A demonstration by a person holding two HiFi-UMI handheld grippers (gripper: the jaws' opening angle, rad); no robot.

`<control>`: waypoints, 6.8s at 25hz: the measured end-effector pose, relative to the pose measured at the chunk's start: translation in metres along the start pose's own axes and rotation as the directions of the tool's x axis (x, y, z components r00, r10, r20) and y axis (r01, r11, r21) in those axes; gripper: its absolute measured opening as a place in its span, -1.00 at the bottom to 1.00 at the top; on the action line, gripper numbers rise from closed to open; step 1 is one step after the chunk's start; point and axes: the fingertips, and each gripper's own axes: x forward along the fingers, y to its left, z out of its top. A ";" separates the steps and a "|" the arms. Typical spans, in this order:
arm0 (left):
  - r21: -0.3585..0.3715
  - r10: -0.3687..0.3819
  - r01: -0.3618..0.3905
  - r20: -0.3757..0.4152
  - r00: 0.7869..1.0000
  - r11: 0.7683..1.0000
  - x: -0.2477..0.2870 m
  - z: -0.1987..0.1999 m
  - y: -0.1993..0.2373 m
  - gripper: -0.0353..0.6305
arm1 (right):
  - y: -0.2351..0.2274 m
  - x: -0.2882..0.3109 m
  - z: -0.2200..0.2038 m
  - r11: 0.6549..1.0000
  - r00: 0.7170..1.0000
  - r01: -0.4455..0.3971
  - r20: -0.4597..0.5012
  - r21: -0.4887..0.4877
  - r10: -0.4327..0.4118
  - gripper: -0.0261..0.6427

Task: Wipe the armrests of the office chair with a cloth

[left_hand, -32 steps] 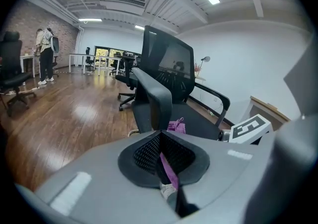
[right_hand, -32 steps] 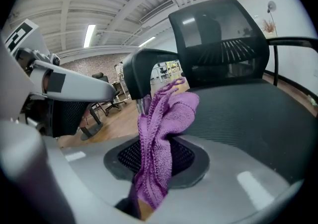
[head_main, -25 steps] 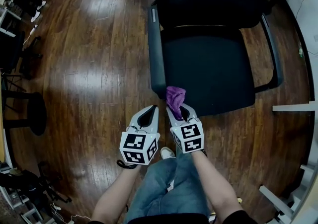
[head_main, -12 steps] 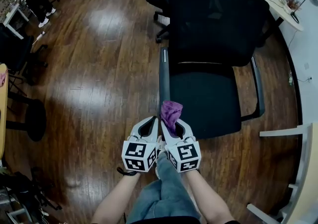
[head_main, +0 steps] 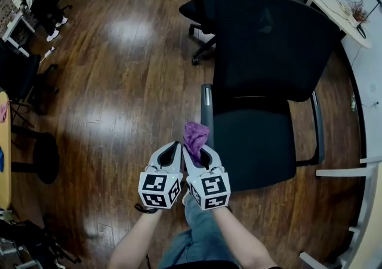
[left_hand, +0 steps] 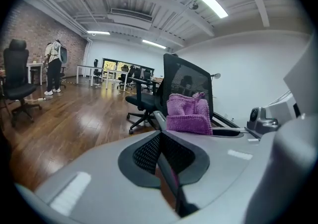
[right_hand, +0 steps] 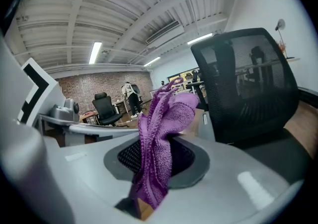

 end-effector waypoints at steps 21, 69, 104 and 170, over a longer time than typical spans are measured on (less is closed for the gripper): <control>0.132 -0.149 0.169 -0.147 0.978 0.977 0.120 0.057 0.094 -0.88 | -0.085 0.158 0.015 0.935 0.963 0.270 -0.039 0.231 -0.268 -0.64; 0.148 -0.465 0.507 -0.245 0.851 0.849 -0.014 -0.073 0.008 -0.88 | 0.005 -0.017 -0.125 0.849 0.848 0.525 -0.112 0.058 -0.517 -0.64; 0.261 -0.479 0.520 -0.207 0.853 0.814 -0.055 -0.126 -0.052 -0.88 | 0.016 -0.077 -0.202 0.872 0.872 0.487 -0.082 0.051 -0.483 -0.64; 0.202 -0.767 0.781 -0.157 0.622 0.592 -0.046 0.000 -0.496 -0.88 | -0.189 -0.453 0.032 0.598 0.591 0.791 0.093 0.129 -0.801 -0.64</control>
